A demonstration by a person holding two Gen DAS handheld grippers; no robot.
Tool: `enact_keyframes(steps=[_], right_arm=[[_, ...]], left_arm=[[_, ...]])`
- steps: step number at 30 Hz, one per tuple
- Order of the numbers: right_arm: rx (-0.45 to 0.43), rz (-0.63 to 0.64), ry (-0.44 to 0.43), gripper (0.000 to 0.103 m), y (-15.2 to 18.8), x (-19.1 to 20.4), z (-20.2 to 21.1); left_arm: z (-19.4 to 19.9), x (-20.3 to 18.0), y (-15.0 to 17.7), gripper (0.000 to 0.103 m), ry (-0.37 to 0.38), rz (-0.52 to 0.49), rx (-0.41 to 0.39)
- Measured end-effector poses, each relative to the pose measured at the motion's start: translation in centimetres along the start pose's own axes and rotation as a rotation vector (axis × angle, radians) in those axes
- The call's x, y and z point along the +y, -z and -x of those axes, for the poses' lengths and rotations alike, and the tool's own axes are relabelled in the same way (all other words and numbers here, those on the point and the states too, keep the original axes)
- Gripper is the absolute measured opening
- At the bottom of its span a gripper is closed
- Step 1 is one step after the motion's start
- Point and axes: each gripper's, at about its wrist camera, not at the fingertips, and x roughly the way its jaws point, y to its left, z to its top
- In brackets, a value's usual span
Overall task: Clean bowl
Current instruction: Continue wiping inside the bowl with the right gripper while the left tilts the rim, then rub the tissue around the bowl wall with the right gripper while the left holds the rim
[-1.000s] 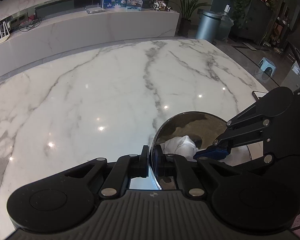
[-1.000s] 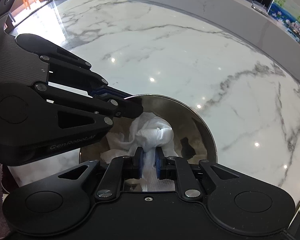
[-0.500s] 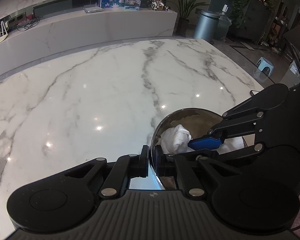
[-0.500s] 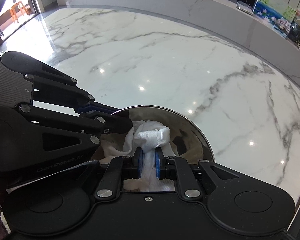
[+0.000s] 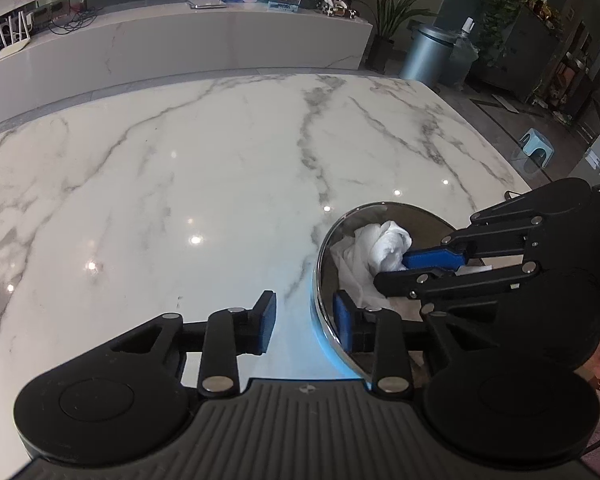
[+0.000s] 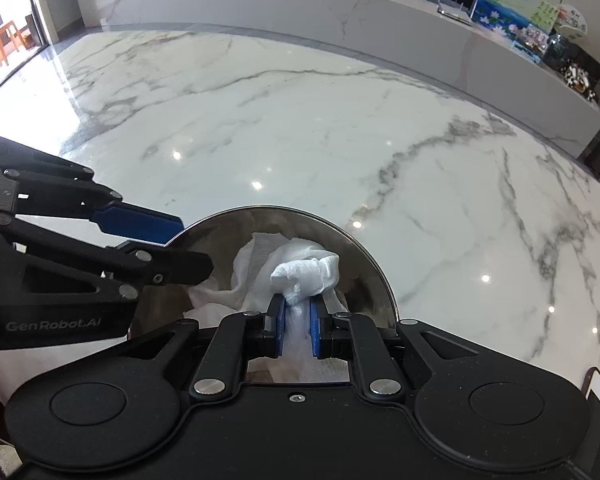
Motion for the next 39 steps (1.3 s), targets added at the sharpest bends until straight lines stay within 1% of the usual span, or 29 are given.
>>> enact_keyframes(steps=[2, 4, 5, 6, 7, 8, 9, 10, 13, 17, 22, 23, 24, 25, 28, 29, 32, 34, 36, 39], right_arm=[[0.005, 0.006, 0.0, 0.011, 0.0, -0.1, 0.0], [0.006, 0.012, 0.001, 0.011, 0.0, -0.1, 0.1], [0.003, 0.016, 0.001, 0.012, 0.0, -0.1, 0.2], [-0.003, 0.023, -0.001, 0.015, 0.0, -0.1, 0.5], [-0.01, 0.035, -0.006, 0.02, 0.0, 0.0, 0.7], [-0.015, 0.046, -0.009, 0.022, 0.0, 0.1, 0.8], [-0.021, 0.065, -0.013, 0.029, 0.0, 0.2, 1.0], [-0.027, 0.085, -0.017, 0.034, 0.1, 0.3, 1.2], [-0.039, 0.126, -0.021, 0.035, 0.2, 0.5, 1.1], [-0.044, 0.066, -0.047, 0.035, -0.2, -0.2, 0.6], [-0.031, -0.025, -0.105, 0.034, -0.6, -1.3, -0.1], [-0.026, -0.017, -0.108, 0.032, -0.6, -1.3, -0.3], [-0.02, -0.008, -0.11, 0.026, -0.6, -1.2, -0.4], [-0.011, 0.003, -0.115, 0.018, -0.5, -1.1, -0.6], [0.013, 0.027, -0.143, 0.016, -0.3, -0.7, -0.9], [0.023, 0.037, -0.149, 0.016, -0.3, -0.6, -0.8], [0.046, 0.063, -0.166, 0.014, -0.2, -0.3, -0.6], [0.067, 0.089, -0.174, 0.012, -0.1, 0.0, -0.3], [0.081, 0.107, -0.163, 0.011, 0.0, 0.2, -0.2], [0.095, 0.169, -0.113, 0.011, 0.2, 1.1, -0.1]], left_arm=[[-0.1, -0.1, 0.0, 0.033, 0.012, -0.004, 0.009], [-0.4, -0.2, 0.0, 0.028, 0.028, -0.009, 0.02], [-0.5, -0.2, 0.0, 0.023, 0.037, -0.009, 0.022], [-0.5, -0.3, -0.1, 0.019, 0.045, -0.009, 0.023], [-0.6, -0.3, -0.1, 0.019, 0.053, -0.009, 0.024], [-0.6, -0.3, -0.1, 0.019, 0.053, -0.011, 0.023], [-0.6, -0.3, -0.1, 0.018, 0.053, -0.01, 0.021], [-0.7, -0.3, -0.1, 0.017, 0.053, -0.009, 0.02], [-0.6, -0.2, -0.1, 0.017, 0.055, -0.014, 0.015], [-0.6, -0.2, -0.1, 0.017, 0.057, -0.021, 0.011], [-0.6, -0.2, -0.1, 0.017, 0.057, -0.025, 0.007], [-0.6, -0.2, -0.1, 0.016, 0.058, -0.024, 0.007], [-0.6, -0.2, -0.1, 0.016, 0.058, -0.022, 0.006], [-0.7, -0.1, -0.1, 0.016, 0.059, -0.019, 0.005], [-0.8, -0.2, -0.2, 0.013, 0.051, -0.009, 0.002], [-0.8, -0.2, -0.3, 0.011, 0.045, -0.007, 0.0], [-1.0, -0.3, -0.4, 0.005, 0.007, -0.019, 0.001], [-1.1, -0.2, -0.4, 0.005, 0.008, -0.012, 0.005], [-1.1, -0.2, -0.5, 0.005, 0.01, -0.006, 0.007], [-1.1, -0.3, -0.4, 0.005, 0.005, -0.014, 0.004]])
